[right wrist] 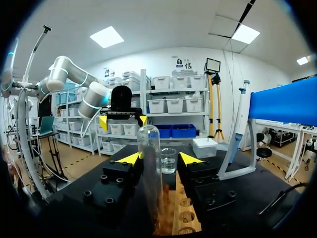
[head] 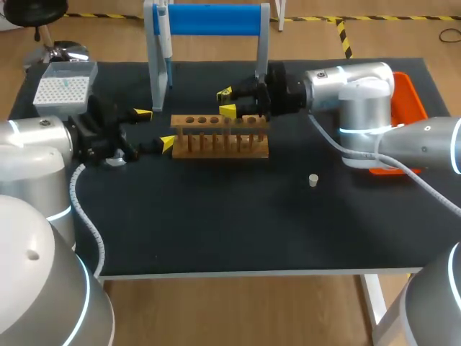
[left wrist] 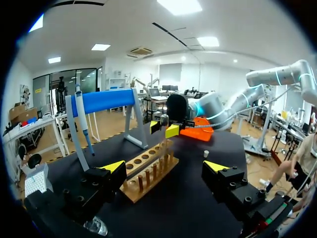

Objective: Invert the test tube, pick up the pipette, mount the tip to pipette, aspirate from beaker and dispense into the tube, eject the tip, return the pipette, and cap with the stopper.

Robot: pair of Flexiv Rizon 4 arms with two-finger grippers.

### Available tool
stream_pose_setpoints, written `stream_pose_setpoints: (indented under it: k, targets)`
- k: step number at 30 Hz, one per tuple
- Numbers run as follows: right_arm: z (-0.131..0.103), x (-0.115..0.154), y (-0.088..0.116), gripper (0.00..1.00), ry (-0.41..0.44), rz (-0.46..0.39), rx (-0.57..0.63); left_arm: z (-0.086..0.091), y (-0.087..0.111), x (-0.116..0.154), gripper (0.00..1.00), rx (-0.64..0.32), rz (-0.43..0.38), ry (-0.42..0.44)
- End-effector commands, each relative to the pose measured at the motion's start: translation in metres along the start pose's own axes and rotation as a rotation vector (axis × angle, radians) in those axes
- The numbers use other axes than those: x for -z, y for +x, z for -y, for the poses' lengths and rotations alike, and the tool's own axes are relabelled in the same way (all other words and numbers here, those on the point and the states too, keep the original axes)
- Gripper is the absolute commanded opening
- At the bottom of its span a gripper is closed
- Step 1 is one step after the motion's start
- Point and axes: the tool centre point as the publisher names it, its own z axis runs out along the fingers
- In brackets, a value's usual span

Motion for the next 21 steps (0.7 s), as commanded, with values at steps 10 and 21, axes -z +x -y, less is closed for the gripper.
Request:
stream_pose_setpoints:
  k: [10,21]
  targets:
    - [0.0,-0.003,0.005,0.42,0.003,-0.007,0.01,-0.001,0.001,-0.001,1.0,0.0,0.006,0.004]
    - [0.0,0.001,0.012,0.3,0.005,0.006,0.011,-0.001,0.001,-0.001,1.0,0.0,0.006,0.004]
